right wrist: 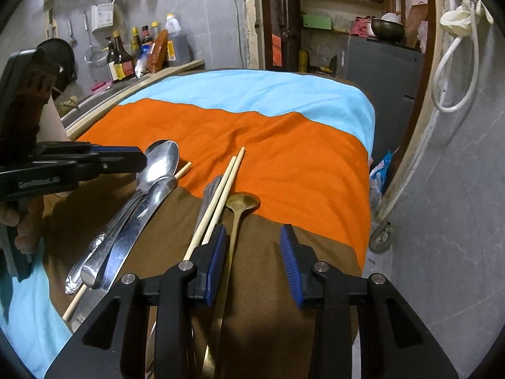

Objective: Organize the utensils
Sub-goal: 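Grasp the gold spoon with the right gripper while the left gripper grasps a silver spoon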

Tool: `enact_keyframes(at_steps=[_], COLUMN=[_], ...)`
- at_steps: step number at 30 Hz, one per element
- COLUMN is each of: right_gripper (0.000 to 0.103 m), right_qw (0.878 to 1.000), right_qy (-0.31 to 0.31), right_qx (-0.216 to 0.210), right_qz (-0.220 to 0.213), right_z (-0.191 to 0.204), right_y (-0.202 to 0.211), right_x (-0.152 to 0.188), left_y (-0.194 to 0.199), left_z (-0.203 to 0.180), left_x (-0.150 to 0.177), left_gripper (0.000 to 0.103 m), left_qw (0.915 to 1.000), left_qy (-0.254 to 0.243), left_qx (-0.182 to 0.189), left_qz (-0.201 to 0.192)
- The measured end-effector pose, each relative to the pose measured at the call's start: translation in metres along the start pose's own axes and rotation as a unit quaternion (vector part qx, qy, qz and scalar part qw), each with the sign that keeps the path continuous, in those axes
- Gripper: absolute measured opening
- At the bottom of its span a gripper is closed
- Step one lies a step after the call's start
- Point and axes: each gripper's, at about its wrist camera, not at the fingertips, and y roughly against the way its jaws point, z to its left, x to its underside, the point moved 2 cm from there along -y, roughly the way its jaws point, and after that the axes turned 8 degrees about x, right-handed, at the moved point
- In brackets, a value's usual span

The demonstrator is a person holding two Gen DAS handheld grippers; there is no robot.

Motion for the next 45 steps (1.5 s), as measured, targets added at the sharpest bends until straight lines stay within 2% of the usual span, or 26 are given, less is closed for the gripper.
enact_keyframes(at_steps=[9,20,22,28,35,37,39,43,45], right_gripper=[0.033,0.033,0.033,0.033,0.033,0.032,0.025,0.024,0.023], right_qw=[1.0,1.0,1.0,0.999,0.995,0.993,0.993,0.991,0.994], right_qy=[0.009,0.013,0.013,0.03,0.059,0.064,0.064,0.078,0.069], right_qx=[-0.004,-0.006,-0.007,0.005,0.014,0.009,0.006,0.021,0.022], right_qz=[0.01,0.014,0.018,0.042,0.085,0.098,0.104,0.102,0.086], right_z=[0.003,0.003,0.003,0.009,0.013,0.013,0.014,0.019,0.018], right_y=[-0.006,-0.009,-0.01,-0.016,-0.032,-0.038,-0.041,-0.039,-0.035], right_x=[-0.006,-0.007,-0.008,-0.014,-0.029,-0.034,-0.036,-0.036,-0.034], left_y=[-0.008,-0.02,-0.02,-0.015,-0.005,0.0,0.003,0.01,0.016], left_z=[0.004,0.013,0.013,0.005,-0.002,-0.005,-0.009,-0.012,-0.014], left_x=[-0.003,-0.01,-0.01,-0.01,-0.006,-0.006,-0.006,-0.004,-0.003], left_gripper=[0.013,0.013,0.009,0.001,0.0,0.0,0.0,0.0,0.0], left_qw=[0.9998,0.9987,0.9988,0.9996,0.9999,0.9998,0.9997,0.9993,0.9988], left_qy=[0.006,0.021,0.02,0.016,0.01,0.004,0.0,-0.001,0.0], left_qx=[0.001,0.024,0.021,0.016,-0.009,-0.013,-0.016,-0.016,-0.017], left_qz=[0.018,0.041,0.039,0.02,-0.002,-0.012,-0.02,-0.034,-0.046])
